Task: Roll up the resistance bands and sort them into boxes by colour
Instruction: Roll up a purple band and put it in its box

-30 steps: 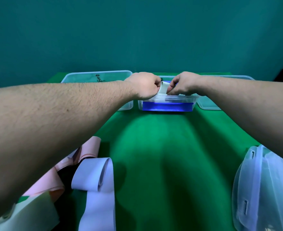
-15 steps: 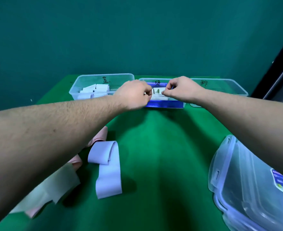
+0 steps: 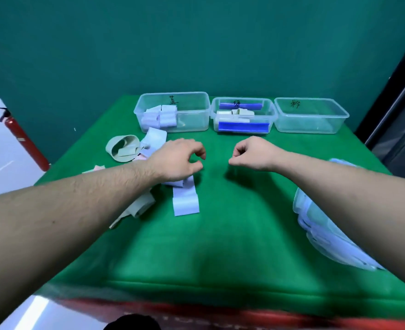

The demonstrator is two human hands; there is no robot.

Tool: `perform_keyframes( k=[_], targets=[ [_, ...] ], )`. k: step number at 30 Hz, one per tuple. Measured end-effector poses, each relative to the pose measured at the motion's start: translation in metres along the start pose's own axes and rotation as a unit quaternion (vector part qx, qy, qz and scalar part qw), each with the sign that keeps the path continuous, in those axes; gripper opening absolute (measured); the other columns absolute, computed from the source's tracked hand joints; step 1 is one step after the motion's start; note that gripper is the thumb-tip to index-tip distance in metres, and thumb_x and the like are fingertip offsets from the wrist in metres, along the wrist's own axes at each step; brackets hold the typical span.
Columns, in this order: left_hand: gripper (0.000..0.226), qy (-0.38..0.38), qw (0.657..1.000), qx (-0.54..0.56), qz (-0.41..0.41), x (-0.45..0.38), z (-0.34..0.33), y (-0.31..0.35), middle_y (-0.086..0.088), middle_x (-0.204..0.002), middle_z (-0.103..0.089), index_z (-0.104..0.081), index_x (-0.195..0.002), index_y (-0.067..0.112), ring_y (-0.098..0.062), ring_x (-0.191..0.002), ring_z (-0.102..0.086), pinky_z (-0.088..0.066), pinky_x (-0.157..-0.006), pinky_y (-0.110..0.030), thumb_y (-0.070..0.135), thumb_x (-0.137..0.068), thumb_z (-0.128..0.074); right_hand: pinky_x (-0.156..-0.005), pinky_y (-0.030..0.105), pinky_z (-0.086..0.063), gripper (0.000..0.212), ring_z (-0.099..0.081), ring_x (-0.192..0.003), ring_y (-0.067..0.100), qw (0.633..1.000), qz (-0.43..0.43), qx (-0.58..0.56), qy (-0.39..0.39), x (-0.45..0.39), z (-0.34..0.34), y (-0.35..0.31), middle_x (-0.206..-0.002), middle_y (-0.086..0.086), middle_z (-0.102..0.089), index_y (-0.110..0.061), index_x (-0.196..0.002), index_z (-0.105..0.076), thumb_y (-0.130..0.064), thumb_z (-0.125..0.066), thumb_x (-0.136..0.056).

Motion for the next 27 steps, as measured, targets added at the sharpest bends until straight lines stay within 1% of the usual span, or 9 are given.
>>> perform_keyframes(
  k=[5,7,10,12,15,17,19,22,27],
  targets=[
    [0.046,-0.024,0.998,-0.027,0.059,0.034,-0.009,-0.023,0.006,-0.125,-0.051,-0.056,-0.12,0.029,-0.018,-0.115,-0.048,-0.041,-0.098,-0.041,0.046,-0.079,-0.069,-0.053,0.025,-0.036,0.025,-0.039,-0.053,0.015,1.0,0.002,0.005,-0.019,0.012,-0.023,-0.024,-0.055,0.0,-0.045,-0.015,-0.063,-0.059,-0.031,-0.064,-0.082],
    [0.055,-0.038,0.994,0.011,0.101,0.045,-0.014,-0.031,0.003,-0.13,-0.047,-0.053,-0.127,0.025,-0.019,-0.116,-0.048,-0.042,-0.095,-0.035,0.035,-0.076,-0.073,-0.052,0.025,-0.036,0.026,-0.04,-0.053,0.015,0.999,0.012,0.004,-0.036,0.013,-0.033,-0.033,-0.056,0.0,-0.047,-0.015,-0.063,-0.057,-0.03,-0.062,-0.084],
    [0.05,-0.03,0.992,0.032,0.115,0.052,-0.012,-0.026,0.0,-0.125,-0.054,-0.051,-0.128,0.02,-0.019,-0.106,-0.054,-0.039,-0.079,-0.025,0.018,-0.08,-0.067,-0.059,0.028,-0.045,0.02,-0.046,-0.059,0.016,0.999,0.038,-0.009,-0.036,0.013,-0.043,-0.043,-0.063,-0.001,-0.055,-0.018,-0.068,-0.057,-0.028,-0.063,-0.084],
    [0.045,0.0,0.992,0.051,0.115,0.055,-0.006,-0.019,0.002,-0.121,-0.058,-0.051,-0.128,0.022,-0.016,-0.099,-0.055,-0.039,-0.077,-0.025,0.018,-0.085,-0.062,-0.068,0.033,-0.052,0.013,-0.049,-0.062,0.015,0.996,0.064,-0.053,-0.028,0.013,-0.045,-0.047,-0.074,0.0,-0.061,-0.022,-0.078,-0.056,-0.026,-0.068,-0.08],
    [0.04,0.021,0.985,0.125,0.119,0.058,0.001,-0.005,0.004,-0.106,-0.061,-0.051,-0.125,0.024,-0.014,-0.086,-0.056,-0.039,-0.071,-0.025,0.018,-0.086,-0.061,-0.065,0.018,-0.045,0.044,-0.049,-0.066,0.007,0.988,0.106,-0.092,-0.057,0.026,-0.048,-0.057,-0.104,-0.002,-0.056,-0.027,-0.112,-0.05,-0.022,-0.077,-0.079],
    [0.031,0.035,0.968,0.215,0.124,0.059,0.005,0.007,0.007,-0.088,-0.062,-0.052,-0.114,0.026,-0.011,-0.072,-0.054,-0.04,-0.065,-0.027,0.017,-0.086,-0.061,-0.081,0.021,-0.047,0.059,-0.059,-0.091,0.01,0.986,0.115,-0.102,-0.068,0.037,-0.047,-0.061,-0.119,-0.005,-0.054,-0.031,-0.128,-0.049,-0.027,-0.08,-0.078],
    [0.025,0.043,0.944,0.296,0.138,0.06,0.007,0.02,0.009,-0.076,-0.065,-0.052,-0.102,0.028,-0.008,-0.061,-0.053,-0.043,-0.063,-0.027,0.015,-0.085,-0.063,-0.087,0.026,-0.048,0.043,-0.06,-0.1,0.014,0.984,0.113,-0.122,-0.064,0.047,-0.043,-0.064,-0.114,-0.006,-0.062,-0.028,-0.119,-0.058,-0.024,-0.075,-0.081],
    [0.017,0.062,0.915,0.368,0.157,0.064,0.01,0.037,0.008,-0.071,-0.063,-0.053,-0.092,0.025,-0.011,-0.063,-0.054,-0.044,-0.065,-0.027,0.017,-0.086,-0.066,-0.066,0.024,-0.043,0.006,-0.053,-0.074,0.013,0.983,0.093,-0.153,-0.044,0.066,-0.033,-0.063,-0.082,-0.005,-0.061,-0.019,-0.091,-0.062,-0.017,-0.066,-0.086],
    [0.032,0.103,0.862,0.459,0.187,0.08,0.024,0.061,0.003,-0.086,-0.059,-0.056,-0.095,0.017,-0.008,-0.073,-0.053,-0.043,-0.064,-0.016,0.033,-0.08,-0.079,-0.062,0.028,-0.04,0.02,-0.044,-0.063,0.015,0.958,0.032,-0.283,-0.019,0.098,-0.016,-0.047,-0.066,0.0,-0.052,-0.018,-0.073,-0.058,-0.019,-0.062,-0.092]
  ],
)
Point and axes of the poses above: each hand's wrist, its own x-axis away from the middle knuckle, its own z-axis out of the back of the hand, y = z × x, the point moved 8 cm from there along -x, towards the middle knuckle
